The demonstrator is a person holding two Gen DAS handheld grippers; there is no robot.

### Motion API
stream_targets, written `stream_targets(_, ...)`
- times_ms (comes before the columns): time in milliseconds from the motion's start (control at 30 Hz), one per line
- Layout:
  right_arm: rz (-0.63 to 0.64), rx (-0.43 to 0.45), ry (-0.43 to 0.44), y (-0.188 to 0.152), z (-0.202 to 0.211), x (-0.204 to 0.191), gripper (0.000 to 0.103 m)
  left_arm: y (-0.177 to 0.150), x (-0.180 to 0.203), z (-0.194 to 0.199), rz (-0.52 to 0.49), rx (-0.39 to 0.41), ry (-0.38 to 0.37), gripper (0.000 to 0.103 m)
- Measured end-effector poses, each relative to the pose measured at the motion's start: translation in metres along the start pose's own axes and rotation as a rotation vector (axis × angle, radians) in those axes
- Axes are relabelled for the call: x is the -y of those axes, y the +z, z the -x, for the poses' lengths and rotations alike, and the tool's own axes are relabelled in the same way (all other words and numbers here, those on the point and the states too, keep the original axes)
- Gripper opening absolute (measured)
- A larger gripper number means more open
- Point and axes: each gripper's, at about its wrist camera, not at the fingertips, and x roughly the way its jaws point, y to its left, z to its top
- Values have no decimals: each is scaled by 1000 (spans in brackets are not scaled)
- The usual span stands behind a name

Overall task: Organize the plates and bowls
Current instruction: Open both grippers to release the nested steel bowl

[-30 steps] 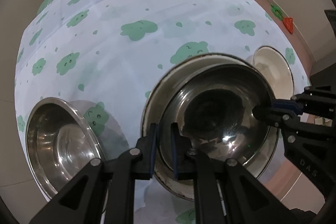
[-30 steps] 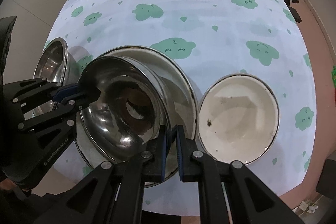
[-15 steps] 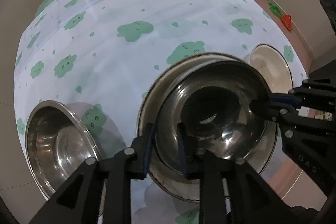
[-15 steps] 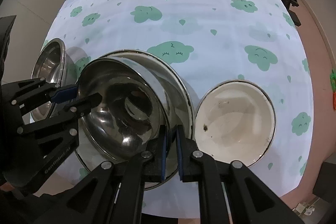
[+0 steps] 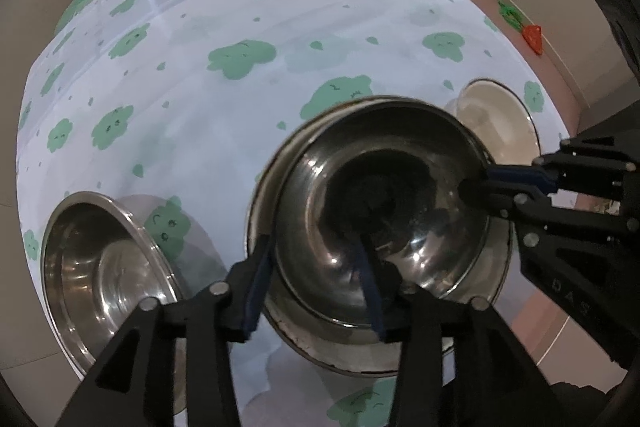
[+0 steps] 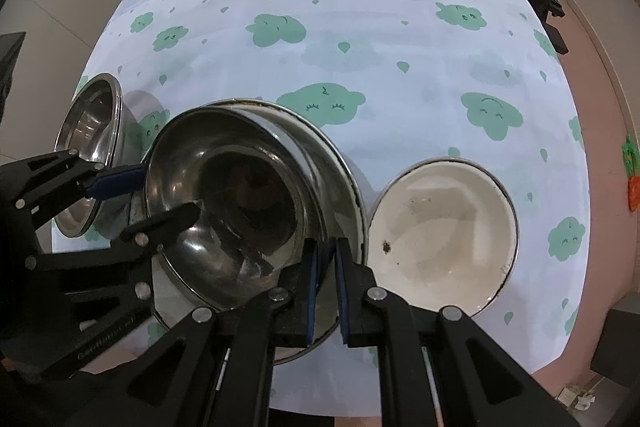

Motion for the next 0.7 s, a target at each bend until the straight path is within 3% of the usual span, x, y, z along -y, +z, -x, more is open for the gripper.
stream_targets(433, -7, -8, 18, -1, 7, 3, 13, -4, -9, 8, 38, 10, -68, 45)
stream_targets(700, -32, 31, 33, -2, 24, 12, 14, -7, -14, 25, 33, 49, -51, 56)
